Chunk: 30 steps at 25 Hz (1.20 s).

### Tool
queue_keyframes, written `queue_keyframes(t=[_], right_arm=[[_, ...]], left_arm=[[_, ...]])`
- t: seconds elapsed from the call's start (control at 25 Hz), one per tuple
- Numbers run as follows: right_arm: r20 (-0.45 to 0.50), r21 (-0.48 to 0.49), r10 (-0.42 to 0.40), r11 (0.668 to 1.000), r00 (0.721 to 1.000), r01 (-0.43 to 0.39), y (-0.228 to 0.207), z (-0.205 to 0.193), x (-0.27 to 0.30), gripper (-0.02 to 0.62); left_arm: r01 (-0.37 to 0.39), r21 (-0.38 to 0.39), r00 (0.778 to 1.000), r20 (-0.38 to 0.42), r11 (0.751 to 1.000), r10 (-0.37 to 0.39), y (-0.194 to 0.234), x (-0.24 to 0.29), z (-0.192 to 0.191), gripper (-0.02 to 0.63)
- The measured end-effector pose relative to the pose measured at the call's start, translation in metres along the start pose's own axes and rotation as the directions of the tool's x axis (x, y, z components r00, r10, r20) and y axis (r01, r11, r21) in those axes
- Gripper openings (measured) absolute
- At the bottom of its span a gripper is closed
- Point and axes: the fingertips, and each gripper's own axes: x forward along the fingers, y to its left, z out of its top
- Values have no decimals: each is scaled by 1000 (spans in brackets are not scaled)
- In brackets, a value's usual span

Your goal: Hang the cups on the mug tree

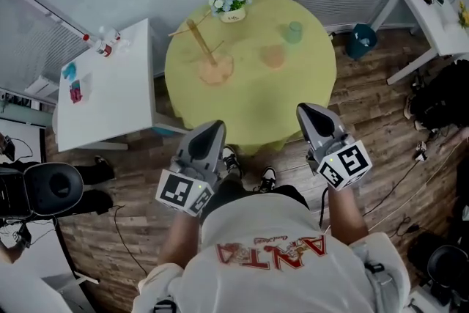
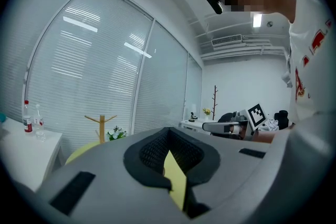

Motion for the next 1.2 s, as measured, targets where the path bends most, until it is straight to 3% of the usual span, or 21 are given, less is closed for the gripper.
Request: queue_keyframes(t=[0.28,0.84,1.04,1.2], right_arm=[[-14,-47,-47,998,999,46,-19,19,44,2],[-87,-93,-136,987,987,128,-16,15,178,2],[-100,-88,-185,980,978,177,-41,12,176,2],[-113,-57,-199,980,974,193,-79,0,173,3]], left_arm=[[33,-16,999,43,999,-32,47,26,16,8],[64,-59,998,19,996,-63,192,46,16,8],[71,-90,997,1,993,-71,191,60,11,8],[28,-97,1000,-12,995,-29,182,72,12,8]])
